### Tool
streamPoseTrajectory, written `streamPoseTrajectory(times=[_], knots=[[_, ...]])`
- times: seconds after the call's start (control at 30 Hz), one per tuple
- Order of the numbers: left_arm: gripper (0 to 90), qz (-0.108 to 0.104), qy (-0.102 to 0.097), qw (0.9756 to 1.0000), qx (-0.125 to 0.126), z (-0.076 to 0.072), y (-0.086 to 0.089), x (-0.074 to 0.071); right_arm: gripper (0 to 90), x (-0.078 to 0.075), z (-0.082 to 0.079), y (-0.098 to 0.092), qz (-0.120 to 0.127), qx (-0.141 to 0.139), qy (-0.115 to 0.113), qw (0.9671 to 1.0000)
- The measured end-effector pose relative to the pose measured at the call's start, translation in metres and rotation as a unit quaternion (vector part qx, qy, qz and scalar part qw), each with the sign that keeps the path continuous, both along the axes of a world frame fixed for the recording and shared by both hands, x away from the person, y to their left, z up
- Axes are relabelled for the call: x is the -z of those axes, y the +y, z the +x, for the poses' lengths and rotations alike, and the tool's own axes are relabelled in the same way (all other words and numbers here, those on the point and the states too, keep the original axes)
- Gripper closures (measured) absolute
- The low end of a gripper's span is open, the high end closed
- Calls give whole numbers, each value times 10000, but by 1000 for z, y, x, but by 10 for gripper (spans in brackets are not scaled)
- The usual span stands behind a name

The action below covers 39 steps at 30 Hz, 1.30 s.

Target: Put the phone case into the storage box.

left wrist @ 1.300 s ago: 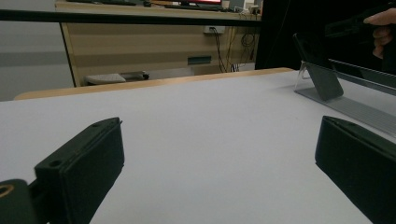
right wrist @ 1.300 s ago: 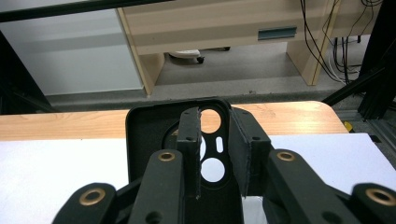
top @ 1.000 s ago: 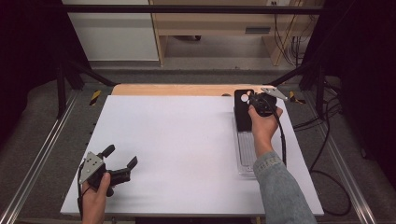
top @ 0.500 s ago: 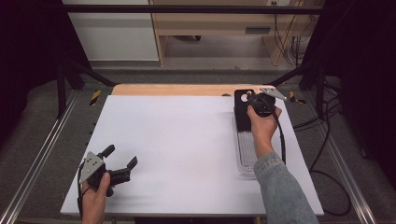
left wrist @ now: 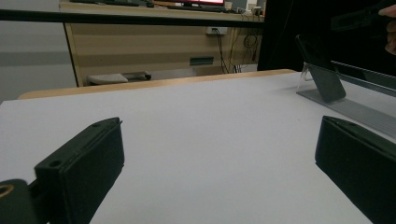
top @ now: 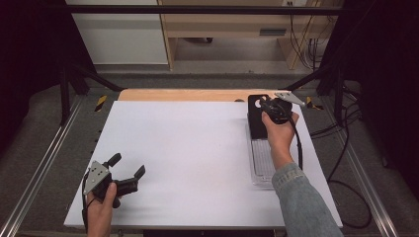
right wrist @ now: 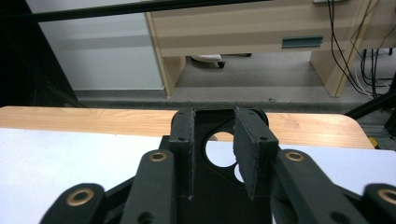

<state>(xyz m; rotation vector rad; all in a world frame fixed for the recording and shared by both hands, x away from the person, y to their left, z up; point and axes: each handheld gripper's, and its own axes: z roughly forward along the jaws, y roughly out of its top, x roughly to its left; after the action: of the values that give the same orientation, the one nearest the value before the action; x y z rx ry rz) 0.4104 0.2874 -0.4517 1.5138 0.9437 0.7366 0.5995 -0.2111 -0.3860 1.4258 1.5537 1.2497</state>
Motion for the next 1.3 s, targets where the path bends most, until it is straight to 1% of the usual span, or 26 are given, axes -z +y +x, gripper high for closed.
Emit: streamPoseTrajectory(times=[0.07, 0.2, 0.3, 0.37, 0.5, 0.6, 0.67, 0.73, 0.83, 0.93, 0.97, 1.13, 1.2, 1.3], knots=[[13, -25, 0, 10000, -12, 0, 0, 0, 662, -1, -1, 0, -6, -51, -6, 10000], [13, -5, -10, 10000, -21, 1, 0, 0, 625, -4, -4, 1, 15, -136, -46, 9999], [13, 20, -12, 10000, -4, 0, -1, 0, 593, -5, -6, 1, -25, -192, -18, 9998], [13, 28, -18, 10000, 10, 0, -1, 0, 562, -5, -7, 2, -54, -224, -7, 9997], [13, 7, -37, 10000, 44, 1, 0, -1, 496, -8, -10, 3, 21, -297, -24, 9996], [13, 55, -11, 10000, 70, 2, 0, 0, 456, -10, -13, 5, 4, -352, -46, 9994], [13, 23, -17, 10000, 59, 1, 0, 0, 421, -12, -15, 5, -64, -368, -29, 9993], [13, 24, -27, 10000, 60, 0, 1, 0, 391, -13, -17, 6, -56, -379, -2, 9993], [13, 17, -25, 10000, 37, 0, 2, -1, 356, -17, -19, 6, -15, -403, -84, 9992], [13, 10, -20, 10000, 23, 1, 1, -1, 316, -22, -20, 7, -120, -487, -64, 9987], [13, 21, -14, 10000, 25, 1, 1, -1, 308, -23, -21, 7, -157, -504, -95, 9986], [13, 85, -16, 10000, 39, 1, -1, 0, 265, -29, -24, 10, -135, -610, -151, 9979], [13, 74, -20, 10000, 32, 0, -1, 0, 255, -31, -25, 11, -128, -628, -162, 9978], [13, 61, -13, 10000, 22, 1, 0, -1, 227, -32, -26, 12, -209, -702, -119, 9972]])
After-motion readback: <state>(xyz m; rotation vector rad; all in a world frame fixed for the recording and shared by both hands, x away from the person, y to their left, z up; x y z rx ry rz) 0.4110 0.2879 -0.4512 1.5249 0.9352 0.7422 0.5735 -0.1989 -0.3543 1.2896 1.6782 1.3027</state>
